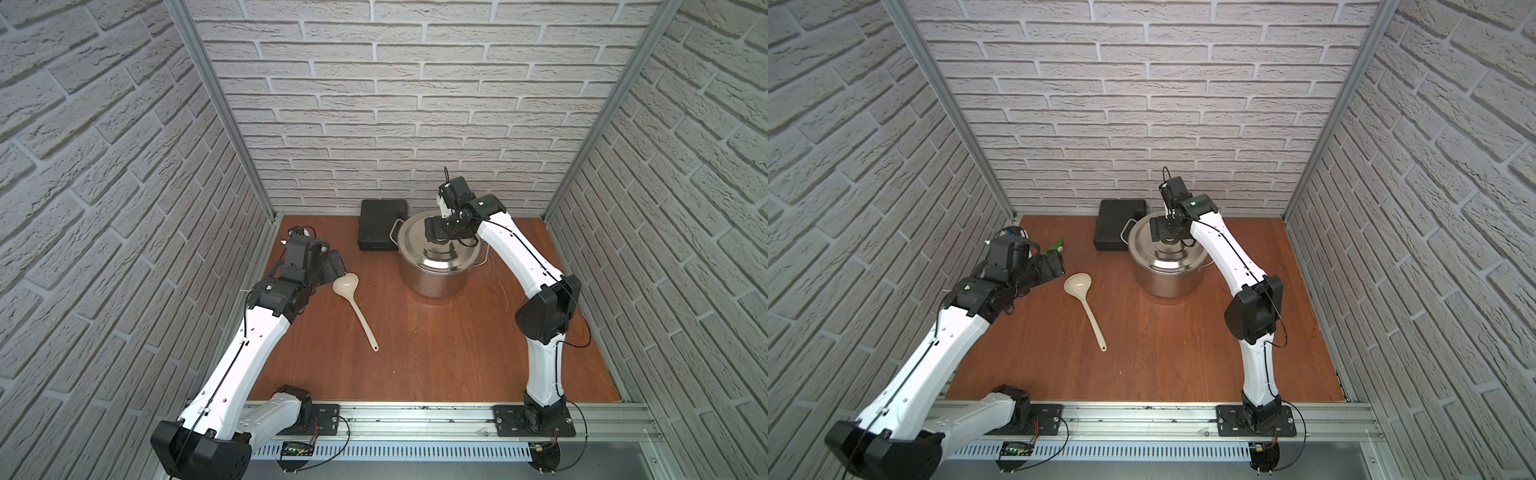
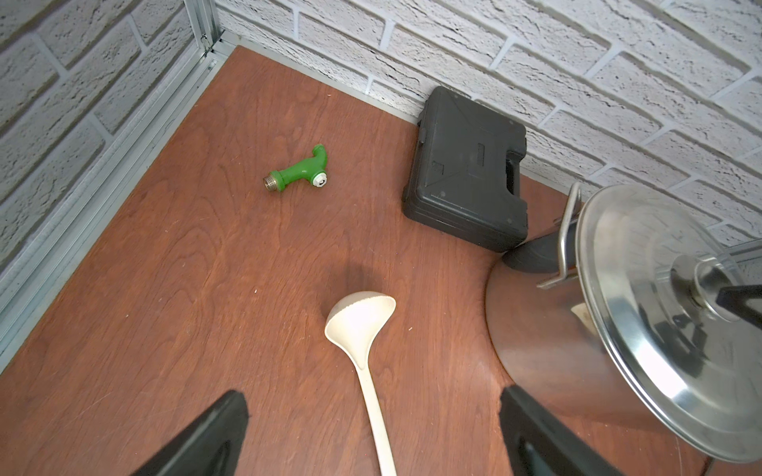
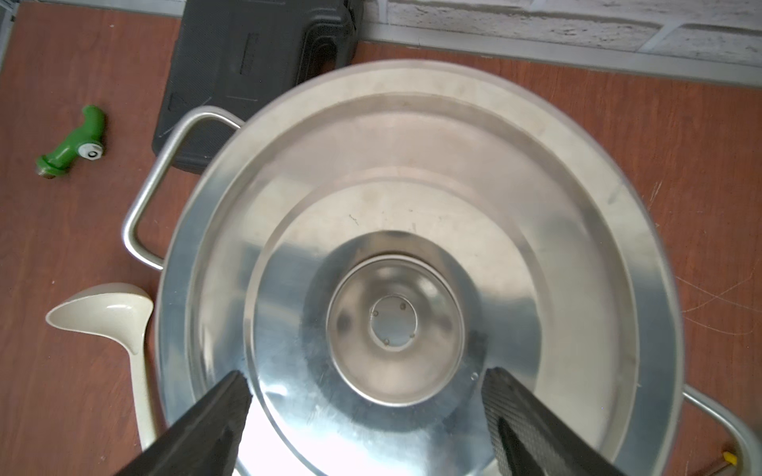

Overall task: Stir the soup with a spoon
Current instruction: Pick up the lid from the pan.

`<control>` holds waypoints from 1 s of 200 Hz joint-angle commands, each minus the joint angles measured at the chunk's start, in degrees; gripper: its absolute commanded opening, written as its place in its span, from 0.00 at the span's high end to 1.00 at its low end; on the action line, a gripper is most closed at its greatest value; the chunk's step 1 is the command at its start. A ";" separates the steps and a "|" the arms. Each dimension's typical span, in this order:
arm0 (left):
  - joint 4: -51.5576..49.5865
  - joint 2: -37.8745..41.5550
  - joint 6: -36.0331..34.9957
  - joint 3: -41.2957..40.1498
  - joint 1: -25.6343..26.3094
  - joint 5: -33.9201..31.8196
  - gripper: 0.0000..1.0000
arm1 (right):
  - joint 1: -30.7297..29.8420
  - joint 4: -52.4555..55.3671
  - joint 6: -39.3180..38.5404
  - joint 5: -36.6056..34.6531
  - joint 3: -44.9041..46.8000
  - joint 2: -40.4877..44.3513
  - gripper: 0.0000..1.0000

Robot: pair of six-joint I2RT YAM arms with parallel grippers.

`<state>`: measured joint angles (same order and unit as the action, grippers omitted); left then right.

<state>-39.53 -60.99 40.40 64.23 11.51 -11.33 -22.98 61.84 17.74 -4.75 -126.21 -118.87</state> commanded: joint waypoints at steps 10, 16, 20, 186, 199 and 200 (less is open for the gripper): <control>0.09 0.44 0.51 -0.77 -0.08 -1.06 0.02 | -0.18 1.54 -0.41 -2.58 -3.38 -1.72 0.12; 0.07 0.35 0.46 -0.77 -0.08 -0.98 0.02 | -0.21 1.67 -0.42 -2.94 -3.80 -2.12 0.13; 0.07 0.39 0.42 -0.77 -0.08 -0.90 0.01 | -0.22 1.72 -0.34 -3.05 -3.98 -2.37 0.13; 1.77 -0.22 1.24 -2.43 -3.03 1.70 0.02 | -0.39 2.84 0.42 -4.46 -7.22 -7.54 0.50; 1.92 -0.09 1.31 -2.69 -3.07 1.68 0.02 | -0.56 2.93 0.35 -4.73 -7.21 -7.27 0.56; 1.92 -0.09 1.33 -2.74 -3.03 1.67 0.02 | -0.56 2.93 0.35 -4.73 -7.21 -7.27 0.56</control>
<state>-39.81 -61.12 41.25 62.59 8.82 -10.20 -23.00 63.46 17.69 -9.23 -132.88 -125.32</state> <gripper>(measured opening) 0.984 0.610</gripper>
